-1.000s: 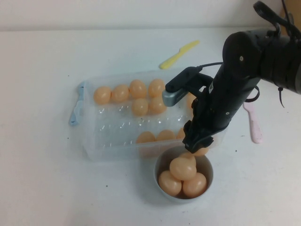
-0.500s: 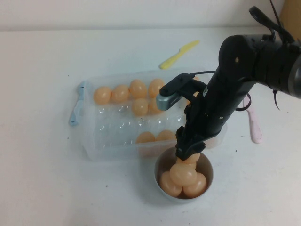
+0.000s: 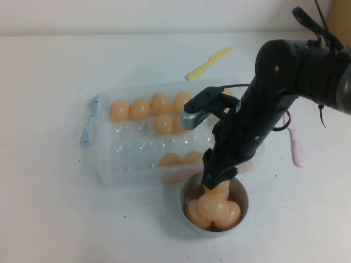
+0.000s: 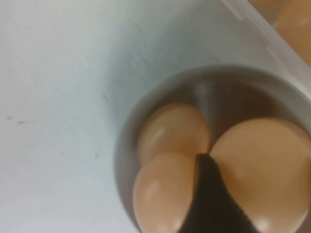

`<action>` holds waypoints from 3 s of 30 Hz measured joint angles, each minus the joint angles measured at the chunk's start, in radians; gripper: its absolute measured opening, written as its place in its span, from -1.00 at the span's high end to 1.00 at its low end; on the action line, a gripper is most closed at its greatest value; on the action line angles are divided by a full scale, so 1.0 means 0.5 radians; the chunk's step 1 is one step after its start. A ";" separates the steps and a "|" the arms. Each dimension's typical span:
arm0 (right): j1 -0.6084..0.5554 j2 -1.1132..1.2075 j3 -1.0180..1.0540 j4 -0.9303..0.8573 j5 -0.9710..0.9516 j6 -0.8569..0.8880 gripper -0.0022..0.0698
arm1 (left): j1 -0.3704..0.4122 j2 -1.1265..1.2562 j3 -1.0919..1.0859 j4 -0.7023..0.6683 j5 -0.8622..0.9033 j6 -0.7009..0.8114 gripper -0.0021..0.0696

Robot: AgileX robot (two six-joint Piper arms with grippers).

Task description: Take an egg out of the egg box

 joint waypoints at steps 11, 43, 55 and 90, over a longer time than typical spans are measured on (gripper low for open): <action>0.000 0.000 0.000 0.130 -0.025 -0.033 -0.27 | 0.000 0.000 0.000 0.001 0.000 0.000 0.95; 0.000 -1.512 0.857 -0.015 -0.789 0.436 0.98 | 0.000 0.000 0.000 0.001 0.000 0.000 0.95; 0.000 -2.558 1.715 -0.168 -1.421 0.530 0.98 | 0.000 0.000 0.000 0.001 0.000 0.000 0.95; -0.071 -2.933 2.469 -0.490 -2.081 0.549 0.99 | 0.000 0.000 0.000 0.001 0.000 0.000 0.95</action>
